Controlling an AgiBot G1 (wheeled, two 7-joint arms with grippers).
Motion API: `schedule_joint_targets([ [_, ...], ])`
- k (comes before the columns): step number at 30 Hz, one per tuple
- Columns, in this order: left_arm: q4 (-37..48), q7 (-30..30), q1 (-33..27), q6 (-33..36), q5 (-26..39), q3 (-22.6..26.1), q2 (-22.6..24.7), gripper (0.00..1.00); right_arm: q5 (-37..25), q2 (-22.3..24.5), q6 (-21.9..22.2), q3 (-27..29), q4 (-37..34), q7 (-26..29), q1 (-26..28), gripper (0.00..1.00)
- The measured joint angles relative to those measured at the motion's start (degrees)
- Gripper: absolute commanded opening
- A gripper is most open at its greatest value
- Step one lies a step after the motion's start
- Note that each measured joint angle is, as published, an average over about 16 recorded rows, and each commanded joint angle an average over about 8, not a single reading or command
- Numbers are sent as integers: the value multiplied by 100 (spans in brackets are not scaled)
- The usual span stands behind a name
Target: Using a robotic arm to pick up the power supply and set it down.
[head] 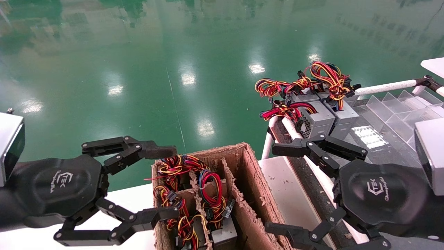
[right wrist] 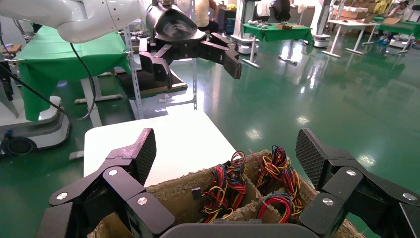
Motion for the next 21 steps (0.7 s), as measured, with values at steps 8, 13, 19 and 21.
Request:
schedule_joint_targets([
  [8,0,0,0,0,0,0,0,0,0,0,0,0,0,0,0,100],
  [13,0,0,0,0,0,0,0,0,0,0,0,0,0,0,0,100],
  [19,0,0,0,0,0,0,0,0,0,0,0,0,0,0,0,100],
  [21,0,0,0,0,0,0,0,0,0,0,0,0,0,0,0,100],
])
